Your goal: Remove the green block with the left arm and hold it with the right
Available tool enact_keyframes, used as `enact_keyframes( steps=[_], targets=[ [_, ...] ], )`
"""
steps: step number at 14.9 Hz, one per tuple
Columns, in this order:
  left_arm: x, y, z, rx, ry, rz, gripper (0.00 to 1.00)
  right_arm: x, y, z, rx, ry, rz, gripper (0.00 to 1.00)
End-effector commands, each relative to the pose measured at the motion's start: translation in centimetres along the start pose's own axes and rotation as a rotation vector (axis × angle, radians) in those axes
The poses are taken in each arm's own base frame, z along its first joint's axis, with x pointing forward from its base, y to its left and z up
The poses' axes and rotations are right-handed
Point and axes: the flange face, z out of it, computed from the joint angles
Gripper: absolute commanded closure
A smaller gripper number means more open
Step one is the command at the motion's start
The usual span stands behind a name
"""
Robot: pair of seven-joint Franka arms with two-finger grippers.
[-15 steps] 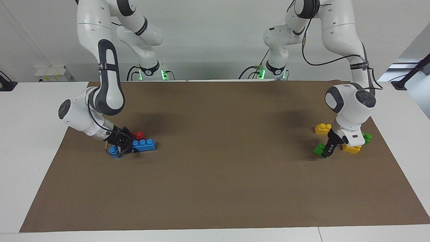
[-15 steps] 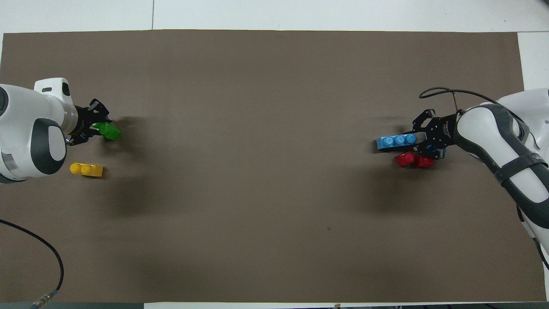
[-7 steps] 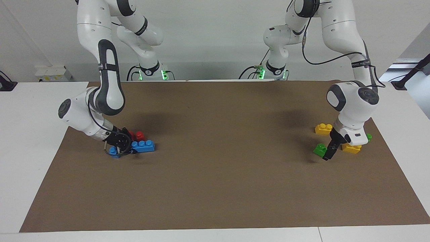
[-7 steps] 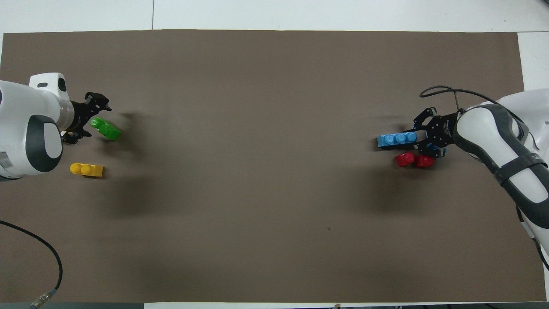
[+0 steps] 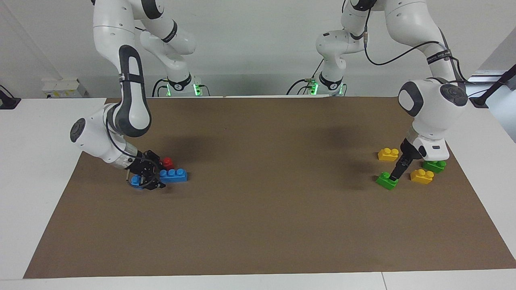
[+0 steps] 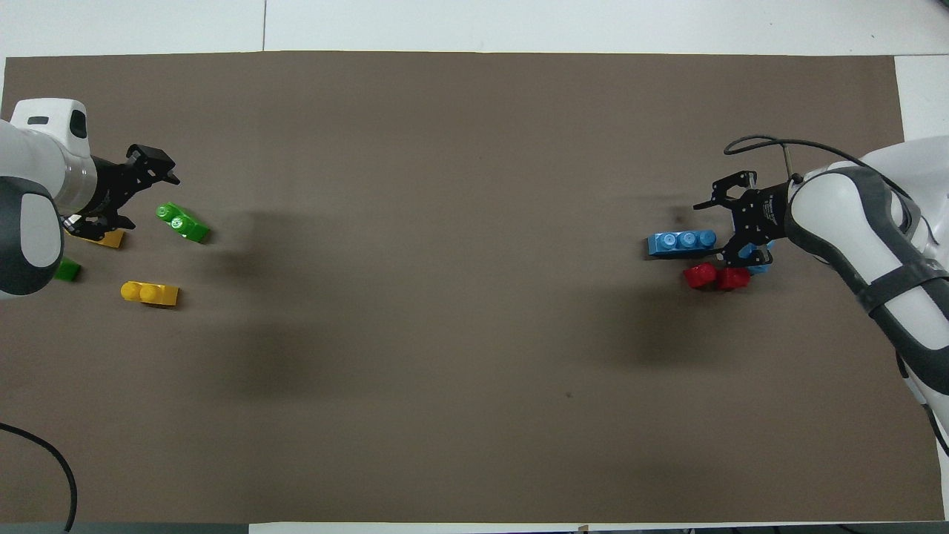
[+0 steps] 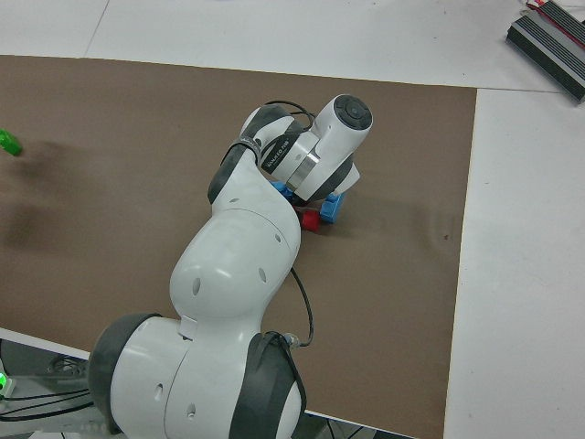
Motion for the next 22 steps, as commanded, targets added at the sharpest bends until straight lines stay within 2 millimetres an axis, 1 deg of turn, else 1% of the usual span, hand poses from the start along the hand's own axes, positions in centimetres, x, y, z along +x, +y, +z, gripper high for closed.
enact_keyframes(
  steps=[1,2,4,5,6,8,10,11,12,13,14,15,18,19,20,22],
  targets=[
    [-0.9,0.2,-3.4,0.023,-0.011,0.108,0.00,-1.3,-0.8,-2.7,0.015,0.007,0.000,0.13],
    [-1.2,0.2,-4.3,0.024,-0.013,0.134,0.00,-1.7,-0.8,-3.3,0.023,0.011,-0.007,0.12],
    [-2.0,0.9,-6.2,0.024,-0.015,0.218,0.00,-3.7,-0.8,-4.4,0.009,0.054,-0.075,0.05],
    [-2.2,0.9,-7.2,0.024,-0.015,0.254,0.00,-4.3,-0.9,-5.5,-0.008,0.105,-0.124,0.02],
    [-2.4,0.8,-8.3,0.024,-0.014,0.282,0.00,-5.4,-1.2,-6.6,-0.029,0.132,-0.164,0.00],
    [-3.3,0.2,-11.2,0.018,-0.004,0.344,0.00,-7.7,-1.6,-9.2,-0.063,0.160,-0.272,0.00],
    [-4.6,-0.4,-13.4,0.028,-0.020,0.430,0.00,-9.0,-1.4,-11.5,-0.091,0.183,-0.405,0.00],
    [-5.7,-0.4,-14.7,0.032,-0.029,0.472,0.00,-9.6,-1.2,-12.6,-0.111,0.213,-0.476,0.00],
    [-6.4,-0.8,-15.8,0.038,-0.042,0.495,0.00,-10.2,-1.0,-13.7,-0.141,0.251,-0.554,0.00],
    [-7.0,-1.1,-16.8,0.041,-0.046,0.519,0.00,-11.1,-0.9,-14.6,-0.174,0.286,-0.645,0.00],
    [-7.5,-1.5,-17.6,0.043,-0.052,0.548,0.00,-11.6,-0.6,-15.6,-0.209,0.315,-0.747,0.00],
    [-8.0,-1.9,-18.2,0.051,-0.071,0.586,0.00,-12.2,-0.2,-16.8,-0.229,0.334,-0.843,0.00],
    [-9.2,-2.6,-18.5,0.078,-0.142,0.643,0.00,-13.9,1.6,-20.1,-0.276,0.346,-1.097,0.00],
    [-9.7,-2.6,-19.2,0.078,-0.139,0.648,0.00,-14.5,2.1,-21.0,-0.292,0.357,-1.176,0.00],
    [-10.6,-2.2,-19.5,0.081,-0.141,0.664,0.00,-14.9,2.6,-22.1,-0.312,0.375,-1.250,0.00],
    [-11.1,-2.3,-19.6,0.091,-0.163,0.676,0.00,-15.7,3.4,-23.6,-0.329,0.393,-1.333,0.00]
  ],
)
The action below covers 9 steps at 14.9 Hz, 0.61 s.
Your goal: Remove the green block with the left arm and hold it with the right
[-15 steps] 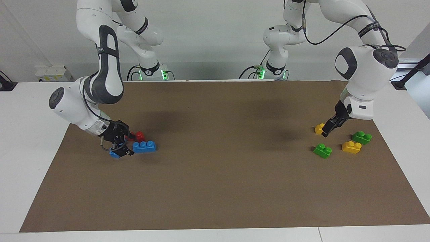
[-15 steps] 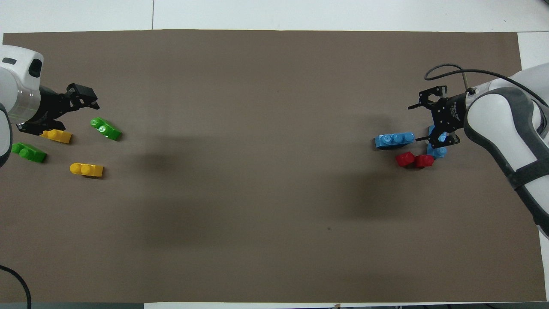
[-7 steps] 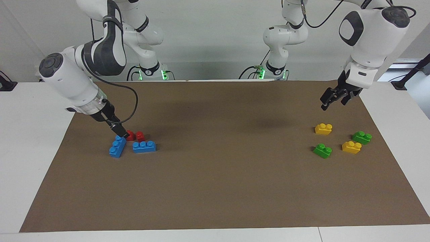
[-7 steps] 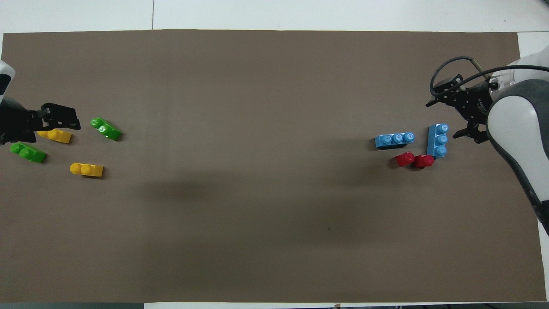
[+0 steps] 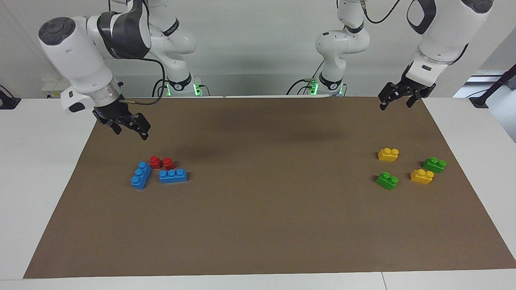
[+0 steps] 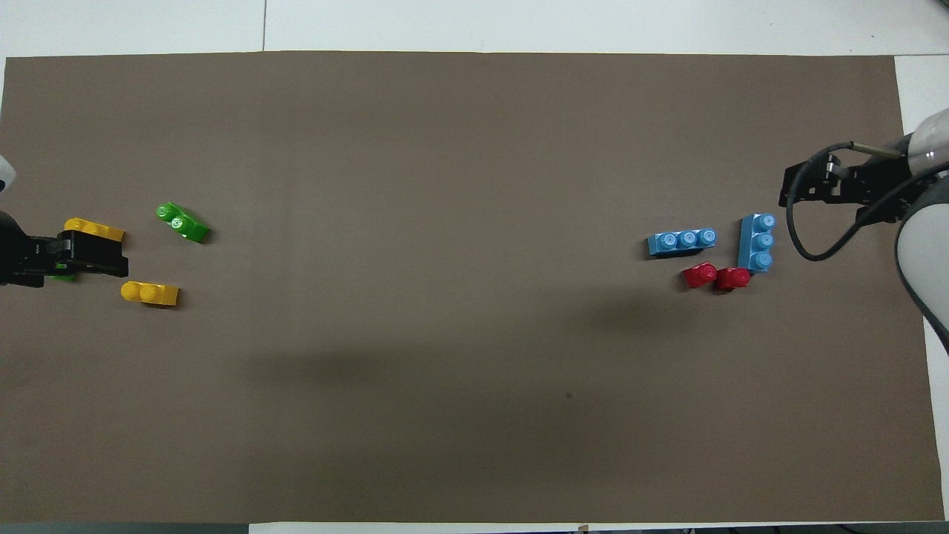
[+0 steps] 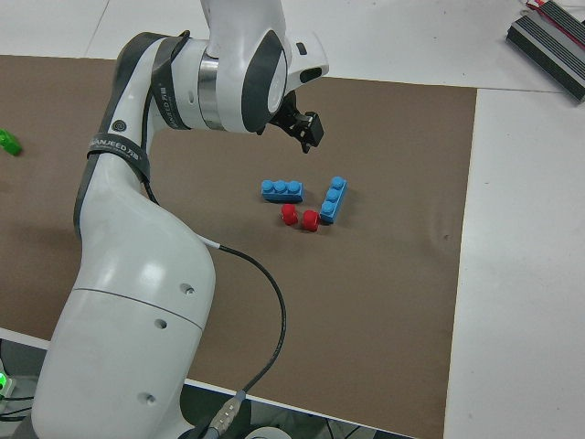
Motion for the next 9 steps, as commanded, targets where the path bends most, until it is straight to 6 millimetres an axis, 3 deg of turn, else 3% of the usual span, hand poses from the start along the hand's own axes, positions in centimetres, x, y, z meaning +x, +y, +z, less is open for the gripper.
enact_keyframes(
  steps=[1,5,9],
  targets=[
    [-1.1,0.4,-0.5,0.014,-0.021,0.030,0.00,-1.5,0.4,-2.2,-0.032,0.012,-0.128,0.00],
    [-1.4,0.3,-1.1,0.013,-0.011,0.089,0.00,-2.6,-0.4,-4.2,-0.035,0.003,-0.216,0.00],
    [-1.4,-0.8,-1.8,0.007,0.010,0.082,0.00,-2.6,-0.7,-4.2,-0.038,-0.003,-0.193,0.00]
  ],
)
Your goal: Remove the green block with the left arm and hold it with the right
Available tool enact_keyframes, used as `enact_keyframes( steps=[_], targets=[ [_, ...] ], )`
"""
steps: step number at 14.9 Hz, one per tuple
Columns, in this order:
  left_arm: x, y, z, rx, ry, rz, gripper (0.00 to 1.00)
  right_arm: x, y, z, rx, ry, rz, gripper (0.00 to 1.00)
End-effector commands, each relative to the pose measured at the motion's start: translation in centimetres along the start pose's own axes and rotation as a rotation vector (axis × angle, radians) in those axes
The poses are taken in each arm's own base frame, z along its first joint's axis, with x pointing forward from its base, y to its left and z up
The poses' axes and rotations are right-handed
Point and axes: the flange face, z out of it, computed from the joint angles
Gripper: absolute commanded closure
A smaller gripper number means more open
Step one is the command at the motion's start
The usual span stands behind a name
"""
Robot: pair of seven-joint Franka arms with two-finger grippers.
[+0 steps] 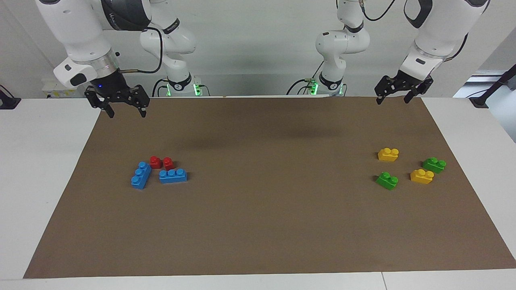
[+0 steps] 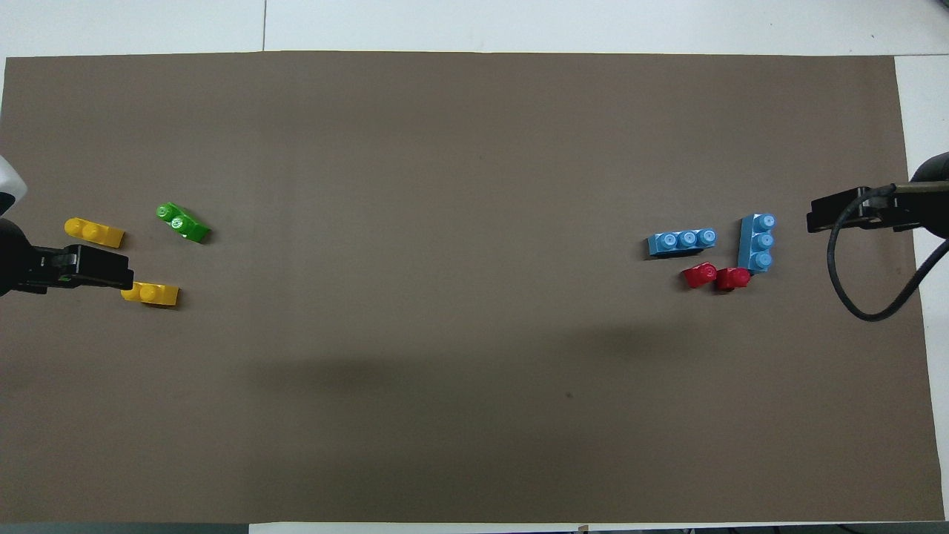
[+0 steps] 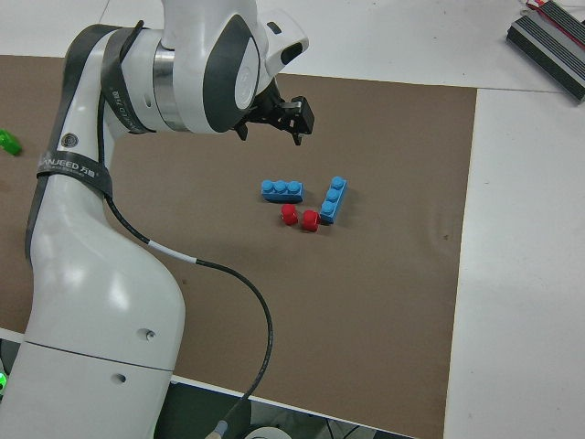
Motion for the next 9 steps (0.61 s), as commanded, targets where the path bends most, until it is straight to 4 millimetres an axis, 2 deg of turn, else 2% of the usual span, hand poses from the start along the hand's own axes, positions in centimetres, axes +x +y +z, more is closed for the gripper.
enact_keyframes(
  steps=[1,9],
  targets=[
    [-0.55,-0.33,-0.71,0.005,0.004,0.017,0.00,-0.02,0.24,-0.18,-0.025,-0.015,0.009,0.00],
    [-0.71,-0.20,-0.77,0.001,0.004,0.018,0.00,-0.47,0.28,-0.03,-0.023,-0.037,0.098,0.00]
  ],
)
